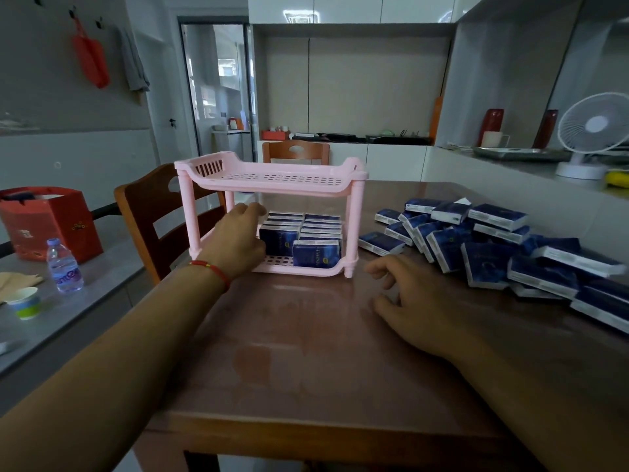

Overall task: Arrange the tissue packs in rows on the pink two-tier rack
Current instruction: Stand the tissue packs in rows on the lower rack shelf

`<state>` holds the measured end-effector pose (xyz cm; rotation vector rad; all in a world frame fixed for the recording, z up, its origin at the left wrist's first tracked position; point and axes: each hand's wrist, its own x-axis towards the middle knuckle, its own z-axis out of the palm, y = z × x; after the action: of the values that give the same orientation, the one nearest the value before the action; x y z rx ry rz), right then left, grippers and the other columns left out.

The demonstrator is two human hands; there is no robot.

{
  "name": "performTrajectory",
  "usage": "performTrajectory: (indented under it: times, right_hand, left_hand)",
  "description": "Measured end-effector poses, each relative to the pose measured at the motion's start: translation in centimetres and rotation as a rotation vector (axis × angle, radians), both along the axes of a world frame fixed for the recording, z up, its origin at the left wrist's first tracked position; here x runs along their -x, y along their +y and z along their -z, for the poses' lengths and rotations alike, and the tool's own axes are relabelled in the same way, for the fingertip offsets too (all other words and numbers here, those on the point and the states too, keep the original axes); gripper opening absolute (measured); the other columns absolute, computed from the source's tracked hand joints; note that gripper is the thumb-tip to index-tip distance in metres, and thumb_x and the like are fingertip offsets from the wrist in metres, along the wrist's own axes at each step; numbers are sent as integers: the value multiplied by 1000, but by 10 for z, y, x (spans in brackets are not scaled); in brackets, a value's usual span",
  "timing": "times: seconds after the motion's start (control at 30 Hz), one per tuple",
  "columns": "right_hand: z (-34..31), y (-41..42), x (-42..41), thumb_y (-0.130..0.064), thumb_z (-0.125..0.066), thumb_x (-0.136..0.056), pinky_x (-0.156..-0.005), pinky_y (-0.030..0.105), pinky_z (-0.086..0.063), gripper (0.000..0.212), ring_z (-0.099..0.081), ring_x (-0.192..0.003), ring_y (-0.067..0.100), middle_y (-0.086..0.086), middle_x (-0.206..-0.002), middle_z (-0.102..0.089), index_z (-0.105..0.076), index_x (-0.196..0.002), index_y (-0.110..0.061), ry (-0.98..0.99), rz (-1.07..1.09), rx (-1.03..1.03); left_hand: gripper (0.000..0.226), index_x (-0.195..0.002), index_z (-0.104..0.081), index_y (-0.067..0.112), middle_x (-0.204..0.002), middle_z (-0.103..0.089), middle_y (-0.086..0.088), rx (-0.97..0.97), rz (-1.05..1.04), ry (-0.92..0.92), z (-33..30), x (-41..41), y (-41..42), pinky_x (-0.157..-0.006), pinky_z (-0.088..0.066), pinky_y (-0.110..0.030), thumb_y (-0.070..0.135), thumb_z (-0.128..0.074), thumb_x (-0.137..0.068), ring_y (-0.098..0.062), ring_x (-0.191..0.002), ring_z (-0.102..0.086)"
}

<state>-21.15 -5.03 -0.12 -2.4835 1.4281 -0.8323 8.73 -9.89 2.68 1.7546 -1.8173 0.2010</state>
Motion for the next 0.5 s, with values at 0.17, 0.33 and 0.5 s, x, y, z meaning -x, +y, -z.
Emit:
performTrajectory:
  times: [0.17,0.33,0.5]
  right_hand:
    - [1,4,16,-15,-61,-86,-84,28,-53,30,-55,-93,2,-11,-108,-56,-56,-112,-29,-54,44,86]
    - [0,4,18,-16,-59,-84,-84,40,-54,25,-59,-96,13,-6,-107,-61,-58,-107,-25,-60,117,187]
    - [-10,26,50,-26,-63,-87,-92,41,-50,29,-57,-108,19,-3,-117,-61,-59,-115,-25,-37,309,166]
  left_hand:
    - [16,-97,-63,10,-99,-61,-11,256,0,-310,-3,28,36,-63,-58,-45,10,-67,-82,-31,-86,-60]
    - [12,-86,-61,17,-91,-58,-3,281,262,-220,3,70,71,-59,-51,-41,12,-62,-75,-27,-80,-58]
    - [30,-103,-62,21,-107,-56,1,161,511,-158,9,146,82,-78,-53,-37,16,-60,-73,-24,-100,-56]
